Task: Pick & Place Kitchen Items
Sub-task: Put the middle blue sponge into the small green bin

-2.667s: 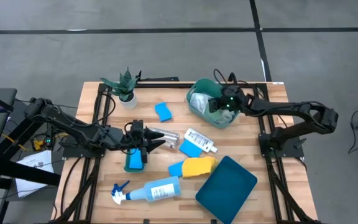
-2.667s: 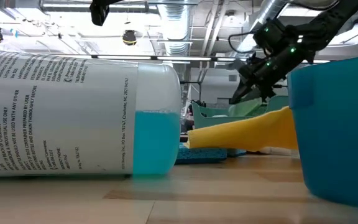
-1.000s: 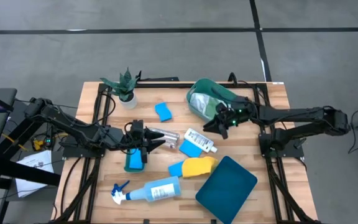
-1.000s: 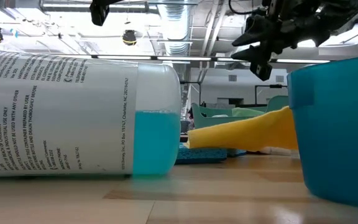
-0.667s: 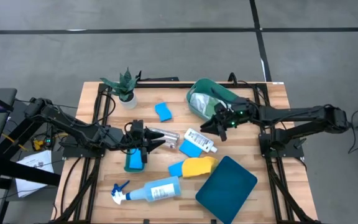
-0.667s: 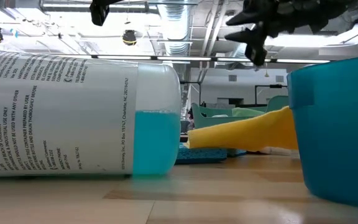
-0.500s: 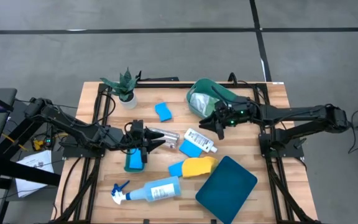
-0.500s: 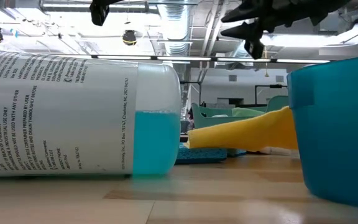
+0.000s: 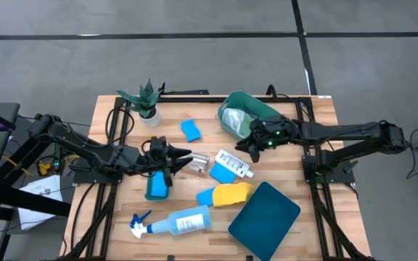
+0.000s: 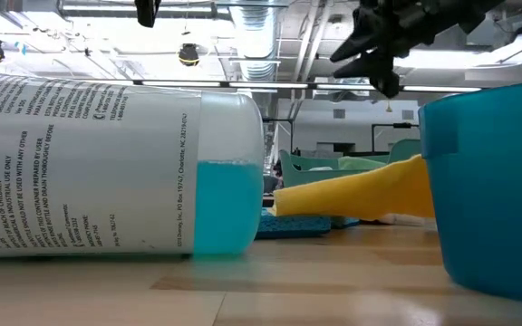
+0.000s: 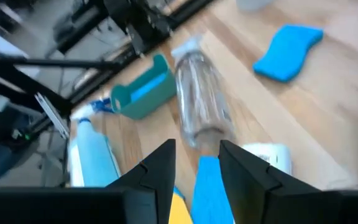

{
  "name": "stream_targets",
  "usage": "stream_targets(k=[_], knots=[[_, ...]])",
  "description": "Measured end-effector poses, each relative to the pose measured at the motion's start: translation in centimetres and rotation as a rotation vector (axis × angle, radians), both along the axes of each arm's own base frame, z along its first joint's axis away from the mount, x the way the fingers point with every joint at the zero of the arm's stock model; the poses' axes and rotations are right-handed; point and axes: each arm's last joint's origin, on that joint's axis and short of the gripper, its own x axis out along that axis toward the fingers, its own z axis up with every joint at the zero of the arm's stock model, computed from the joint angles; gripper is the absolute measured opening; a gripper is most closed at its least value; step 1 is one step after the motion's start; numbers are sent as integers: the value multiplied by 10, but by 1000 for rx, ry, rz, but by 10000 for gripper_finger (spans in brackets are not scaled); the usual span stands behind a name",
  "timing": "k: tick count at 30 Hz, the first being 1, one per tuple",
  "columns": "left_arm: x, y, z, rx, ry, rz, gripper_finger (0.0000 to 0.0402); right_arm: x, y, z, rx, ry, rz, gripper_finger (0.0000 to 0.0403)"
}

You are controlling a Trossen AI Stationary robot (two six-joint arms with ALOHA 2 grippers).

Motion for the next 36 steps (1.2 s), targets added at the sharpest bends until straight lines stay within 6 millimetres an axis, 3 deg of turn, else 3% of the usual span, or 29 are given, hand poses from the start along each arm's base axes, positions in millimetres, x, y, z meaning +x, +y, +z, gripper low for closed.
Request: stream_targets(k=[4,18,24,30,36], knots=[[0,0,0,1,2,0,140,8,8,-12,35,61,32,112],[0,0,-1,14,15,0,140,46,53,-84,66,320,188,107],[0,0,-1,14,17,0,140,58,60,-92,325,400,37,107],[0,0,-1,14,16,-1,140,74,60,-86,613,422,-165,107],[0,0,-1,14,16,-1,140,80,65,-92,726,519,-312,107]])
